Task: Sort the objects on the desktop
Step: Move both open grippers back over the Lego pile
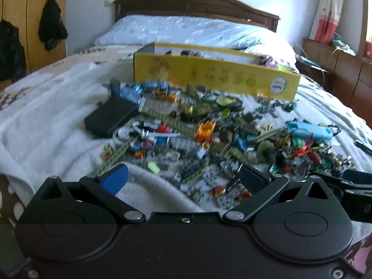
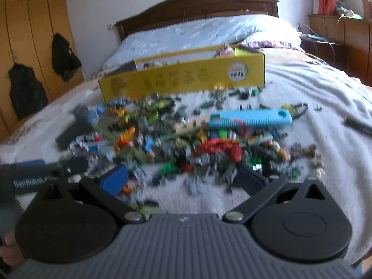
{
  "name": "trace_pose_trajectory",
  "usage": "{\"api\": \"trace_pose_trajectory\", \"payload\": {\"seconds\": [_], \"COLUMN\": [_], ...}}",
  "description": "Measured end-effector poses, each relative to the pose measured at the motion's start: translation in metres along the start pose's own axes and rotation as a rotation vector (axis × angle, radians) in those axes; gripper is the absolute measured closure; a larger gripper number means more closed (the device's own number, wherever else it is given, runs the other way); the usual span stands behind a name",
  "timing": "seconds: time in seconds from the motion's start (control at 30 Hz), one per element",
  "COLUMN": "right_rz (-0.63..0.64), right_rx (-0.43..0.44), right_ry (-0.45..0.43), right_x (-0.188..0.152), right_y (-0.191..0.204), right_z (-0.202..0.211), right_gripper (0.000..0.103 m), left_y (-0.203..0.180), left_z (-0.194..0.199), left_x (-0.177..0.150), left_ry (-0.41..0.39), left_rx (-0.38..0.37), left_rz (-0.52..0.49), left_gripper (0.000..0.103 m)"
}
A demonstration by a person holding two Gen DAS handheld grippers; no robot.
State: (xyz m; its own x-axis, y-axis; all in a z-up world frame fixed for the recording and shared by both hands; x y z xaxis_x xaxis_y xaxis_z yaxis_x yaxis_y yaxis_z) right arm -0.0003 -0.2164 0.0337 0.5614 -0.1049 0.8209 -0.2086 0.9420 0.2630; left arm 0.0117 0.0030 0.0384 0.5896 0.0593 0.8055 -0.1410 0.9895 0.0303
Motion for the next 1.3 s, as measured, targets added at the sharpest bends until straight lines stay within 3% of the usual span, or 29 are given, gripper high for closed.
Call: {"api": "trace_pose_trajectory", "payload": {"seconds": [0.37, 0.6, 0.87, 1.0, 1.3], "right_rz": [-0.006, 0.0, 0.029, 0.112, 0.215], "right_rx": [-0.046, -0.053, 0.048, 0.08, 0.123], "right_ry": [0.022, 0.015, -0.016, -0.061, -0.114], "right_x": [-0.017, -0.023, -0.02, -0.013, -0.007], "right_y": [-0.011, -0.013, -0.005, 0.01, 0.028], "right_z": [-0.007, -0.01, -0.019, -0.028, -0.056], "right_gripper": [0.0, 0.0, 0.0, 0.0, 0.0], "left_y": [-0.004, -0.009, 0.003, 0.009, 0.023], "left_z": [-0.017, -0.018, -0.03, -0.035, -0.057], "left_x": [-0.015, -0.019, -0.023, -0.021, -0.003], "left_ry": [0.033, 0.026, 0.029, -0.002, -0.11], "left_rx": [0.014, -0.015, 0.0, 0.005, -0.017], "left_rz": [-0.012, -0.026, 0.003, 0.014, -0.073], "left_gripper": [0.001, 0.001, 0.001, 0.001, 0.001]}}
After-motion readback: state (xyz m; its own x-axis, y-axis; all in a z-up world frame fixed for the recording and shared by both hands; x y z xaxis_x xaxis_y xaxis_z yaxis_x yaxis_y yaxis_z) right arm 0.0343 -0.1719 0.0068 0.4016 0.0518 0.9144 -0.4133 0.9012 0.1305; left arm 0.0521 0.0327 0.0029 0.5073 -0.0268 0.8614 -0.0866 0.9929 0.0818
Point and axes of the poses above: each gripper's, at about its wrist camera, not at the fingertips, and z roughly against the way its jaws point, y to its left, x to its top, the point moved 3 cm from there along -z, roughly the way its jaws point, and after that the axes turned 10 degrees about x, right-handed, at the moved point
